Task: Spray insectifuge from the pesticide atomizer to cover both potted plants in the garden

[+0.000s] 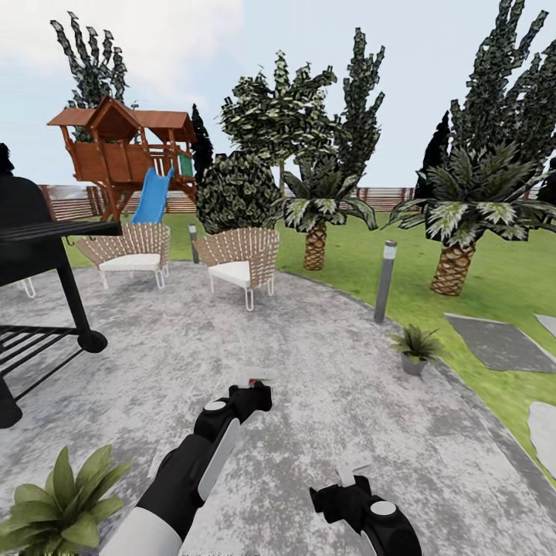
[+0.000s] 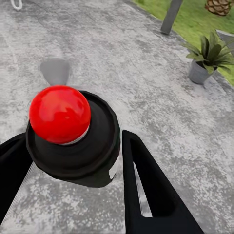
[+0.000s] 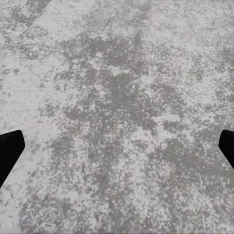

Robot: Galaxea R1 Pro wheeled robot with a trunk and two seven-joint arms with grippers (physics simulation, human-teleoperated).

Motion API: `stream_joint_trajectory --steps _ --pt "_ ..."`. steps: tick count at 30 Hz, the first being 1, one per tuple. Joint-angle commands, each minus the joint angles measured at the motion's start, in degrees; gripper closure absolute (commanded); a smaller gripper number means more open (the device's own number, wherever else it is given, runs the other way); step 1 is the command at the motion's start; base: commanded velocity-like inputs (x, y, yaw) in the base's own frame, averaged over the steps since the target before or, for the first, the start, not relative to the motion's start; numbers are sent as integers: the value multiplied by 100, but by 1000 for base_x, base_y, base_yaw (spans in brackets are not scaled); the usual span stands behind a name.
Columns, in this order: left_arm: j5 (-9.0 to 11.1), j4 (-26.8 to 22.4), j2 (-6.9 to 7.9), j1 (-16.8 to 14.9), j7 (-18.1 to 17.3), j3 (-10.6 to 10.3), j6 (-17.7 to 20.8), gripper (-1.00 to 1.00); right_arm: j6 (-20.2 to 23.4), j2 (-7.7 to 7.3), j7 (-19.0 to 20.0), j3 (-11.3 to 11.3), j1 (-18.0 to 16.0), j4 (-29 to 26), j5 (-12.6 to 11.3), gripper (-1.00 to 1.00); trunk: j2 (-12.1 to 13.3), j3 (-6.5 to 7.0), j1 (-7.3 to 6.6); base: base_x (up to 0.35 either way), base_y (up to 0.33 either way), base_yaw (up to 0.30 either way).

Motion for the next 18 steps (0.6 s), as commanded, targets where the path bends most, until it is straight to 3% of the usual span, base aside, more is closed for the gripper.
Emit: stream_joint_trajectory --steps 1,18 --pt "59 -6 1 -5 51 -13 21 100 29 -1 -1 0 -2 -8 -3 -100 -3 -10 -1 0 0 227" --pt "54 -6 1 -5 56 -13 21 100 28 -1 -1 0 -2 -8 3 -100 -3 -64 -1 0 0 227"
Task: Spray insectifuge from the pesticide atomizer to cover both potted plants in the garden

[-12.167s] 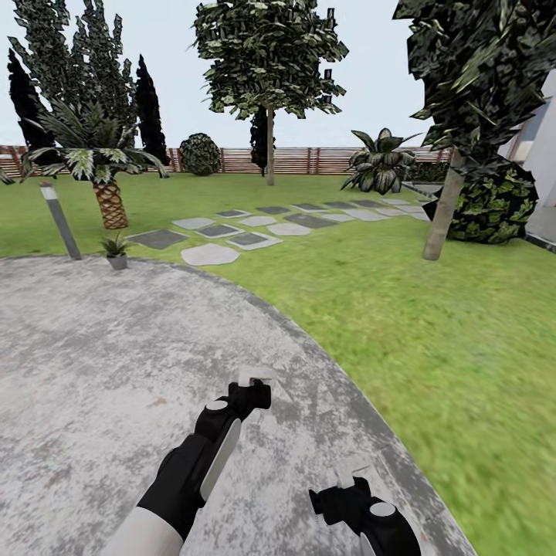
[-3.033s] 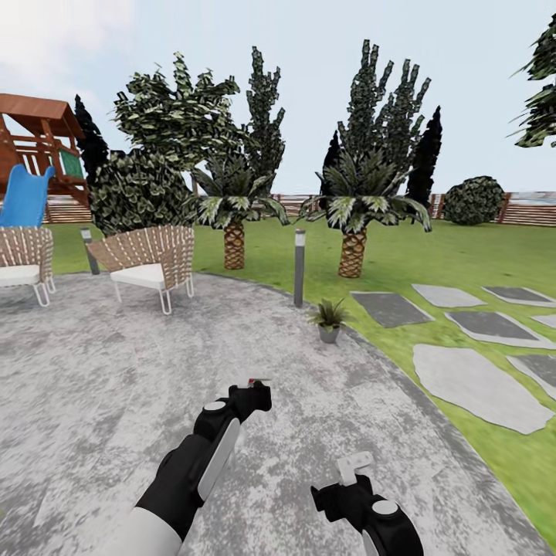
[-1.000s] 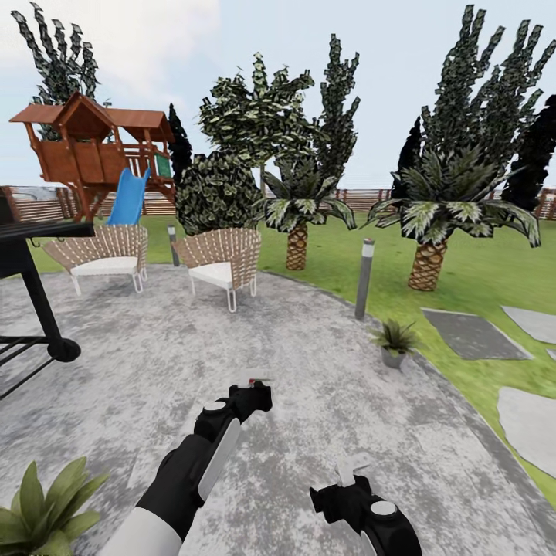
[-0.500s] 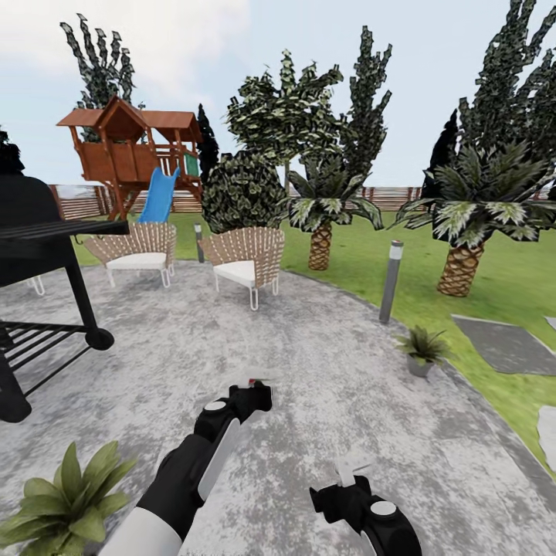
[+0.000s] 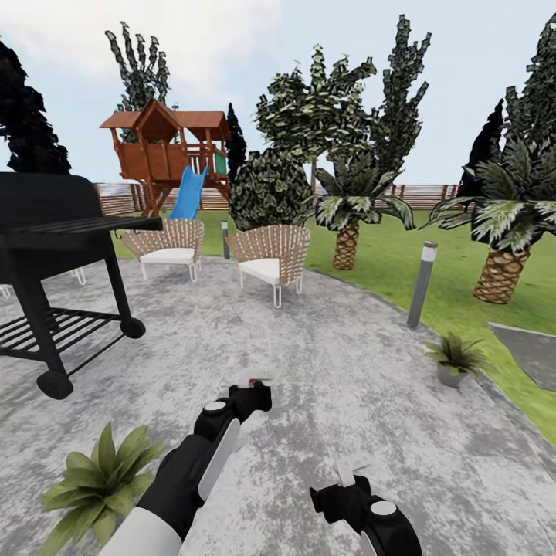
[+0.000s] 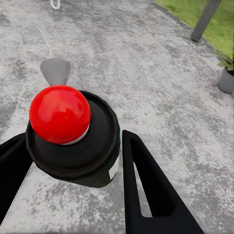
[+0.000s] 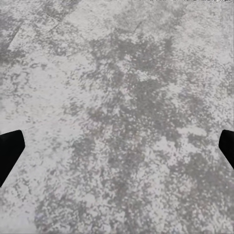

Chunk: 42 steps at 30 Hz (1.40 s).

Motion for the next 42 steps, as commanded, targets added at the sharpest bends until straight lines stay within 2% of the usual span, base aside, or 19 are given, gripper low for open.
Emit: stream_joint_trajectory --steps 1,17,34,42 --pt "63 -6 1 -5 53 -13 21 100 30 0 -1 0 -2 -8 -4 -100 37 8 -23 0 0 228" --pt "68 -6 1 -5 51 -13 21 100 28 -1 -1 -5 -2 -10 -4 -100 679 240 -374 0 0 213" --pt "66 -6 1 -5 53 -13 21 100 28 -1 -1 -10 -2 -17 -4 -100 1360 532 -748 0 0 72" --pt "61 -6 1 -5 53 -12 21 100 28 -1 -1 -15 -2 -20 -4 -100 1360 532 -748 0 0 200"
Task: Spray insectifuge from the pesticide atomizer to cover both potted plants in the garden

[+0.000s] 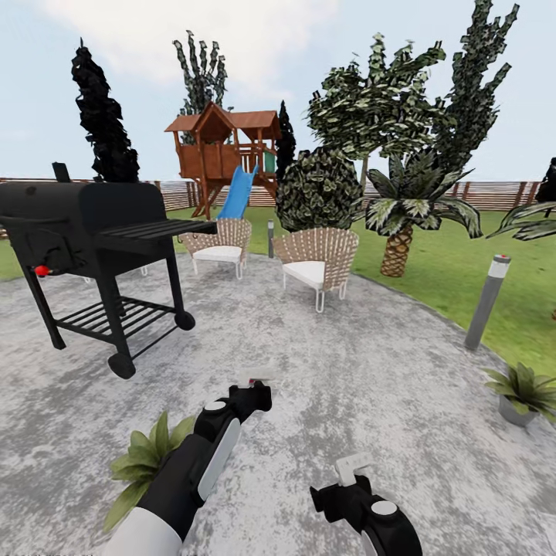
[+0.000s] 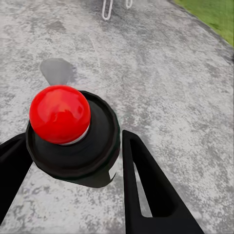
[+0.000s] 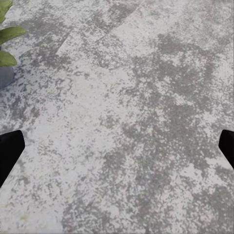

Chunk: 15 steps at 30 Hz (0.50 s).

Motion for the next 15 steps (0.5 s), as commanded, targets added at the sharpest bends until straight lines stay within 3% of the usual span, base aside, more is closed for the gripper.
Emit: stream_joint_trajectory --steps 1,13,15 --pt "59 -7 2 -4 53 -10 22 100 29 -4 -1 -5 -3 -10 -4 -100 -3 -6 -1 0 0 40" --pt "48 -31 17 -4 53 22 22 100 24 -49 5 -55 6 -17 -9 -100 -3 -6 -1 0 0 4" --pt "42 -37 19 -4 53 27 24 100 24 -154 12 -188 21 -20 -8 -100 -3 -6 -1 0 0 0"
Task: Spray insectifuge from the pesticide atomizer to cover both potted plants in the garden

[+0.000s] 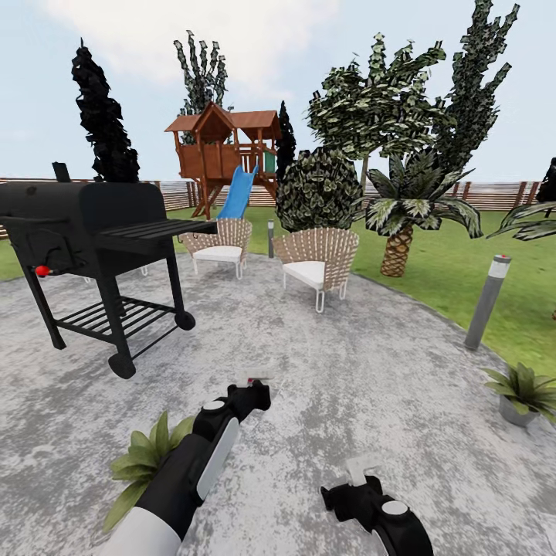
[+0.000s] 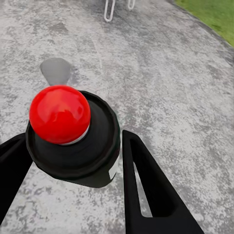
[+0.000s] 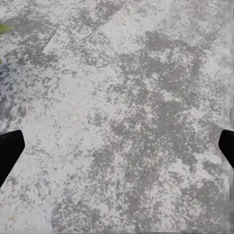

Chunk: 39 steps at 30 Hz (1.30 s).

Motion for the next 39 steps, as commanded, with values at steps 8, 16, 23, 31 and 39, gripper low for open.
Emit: stream_joint_trajectory --steps 8,16,23,31,39 --pt "48 -29 10 -54 33 -18 597 100 340 -1230 445 -1478 6 -6 -18 -100 -3 -6 -1 0 0 0" --pt "42 -267 19 -402 -142 -419 1181 100 731 -2145 2083 -1659 -380 3 9 -100 -3 -6 -1 0 0 0" --pt "42 -289 118 -1202 -1578 -963 1717 100 752 -2646 3530 -1669 -1412 44 46 -100 -3 -6 -1 0 0 0" --pt "-625 -277 340 -1651 -3943 -1262 1751 100 790 -2912 4457 -1670 -1829 42 53 -100 -3 -6 -1 0 0 0" --pt "-3100 -277 333 -1674 -6708 -1386 1732 100 856 -3356 5866 -1670 -1850 15 48 -100 -3 -6 -1 0 0 0"
